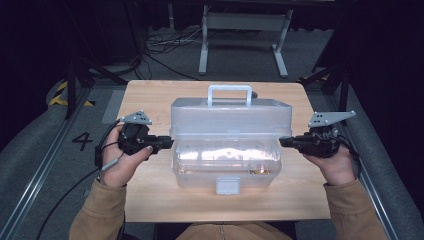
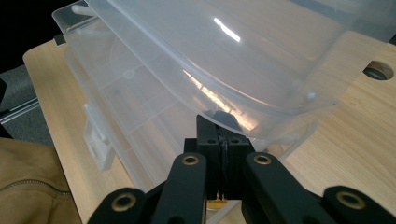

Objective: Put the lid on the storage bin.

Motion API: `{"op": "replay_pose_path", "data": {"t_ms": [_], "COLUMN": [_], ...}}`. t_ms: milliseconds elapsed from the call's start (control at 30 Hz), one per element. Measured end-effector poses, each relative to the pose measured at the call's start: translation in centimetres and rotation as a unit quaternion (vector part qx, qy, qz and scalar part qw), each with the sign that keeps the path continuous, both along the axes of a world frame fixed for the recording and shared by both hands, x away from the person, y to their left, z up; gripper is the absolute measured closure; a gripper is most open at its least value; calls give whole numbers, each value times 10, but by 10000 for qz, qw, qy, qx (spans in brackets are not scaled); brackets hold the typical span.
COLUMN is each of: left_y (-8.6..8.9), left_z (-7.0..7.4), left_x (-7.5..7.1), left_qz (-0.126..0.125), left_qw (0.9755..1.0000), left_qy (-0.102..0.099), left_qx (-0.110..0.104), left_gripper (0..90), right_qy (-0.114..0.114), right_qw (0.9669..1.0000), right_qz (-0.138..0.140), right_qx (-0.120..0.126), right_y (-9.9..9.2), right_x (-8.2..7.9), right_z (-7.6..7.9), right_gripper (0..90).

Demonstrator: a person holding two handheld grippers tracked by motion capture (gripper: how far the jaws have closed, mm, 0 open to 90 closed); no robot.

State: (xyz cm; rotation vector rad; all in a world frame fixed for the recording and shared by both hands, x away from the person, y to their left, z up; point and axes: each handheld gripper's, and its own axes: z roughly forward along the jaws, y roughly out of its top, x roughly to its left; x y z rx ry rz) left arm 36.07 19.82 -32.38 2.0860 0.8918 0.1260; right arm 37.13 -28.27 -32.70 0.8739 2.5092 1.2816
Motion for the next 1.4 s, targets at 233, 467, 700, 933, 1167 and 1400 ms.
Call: {"op": "replay_pose_path", "data": {"t_ms": [233, 467, 700, 933, 1167, 1400], "left_y": [7, 13, 17, 22, 27, 29], "left_z": [-1, -2, -6, -11, -16, -21], "left_x": [2, 4, 7, 11, 14, 18], "left_qz": [133, 227, 304, 449, 583, 622], "left_qw": [9999, 9997, 9995, 9987, 9976, 9968], "left_qy": [25, 32, 109, 168, 215, 328], "left_qx": [1, 6, 53, 169, 296, 373], "left_gripper": [787, 787, 785, 781, 777, 769], "right_qy": [103, 232, 337, 442, 501, 594], "right_qw": [9998, 9990, 9976, 9958, 9943, 9918], "right_qz": [-58, -23, 29, 68, 129, 234], "right_qx": [-165, -392, -605, -802, -937, -1104], "right_y": [-3, -2, -3, -3, -1, 1], "right_x": [0, 1, 1, 2, 1, 1], "right_z": [0, -2, -4, -5, -6, -8], "right_gripper": [893, 892, 892, 892, 892, 891]}}
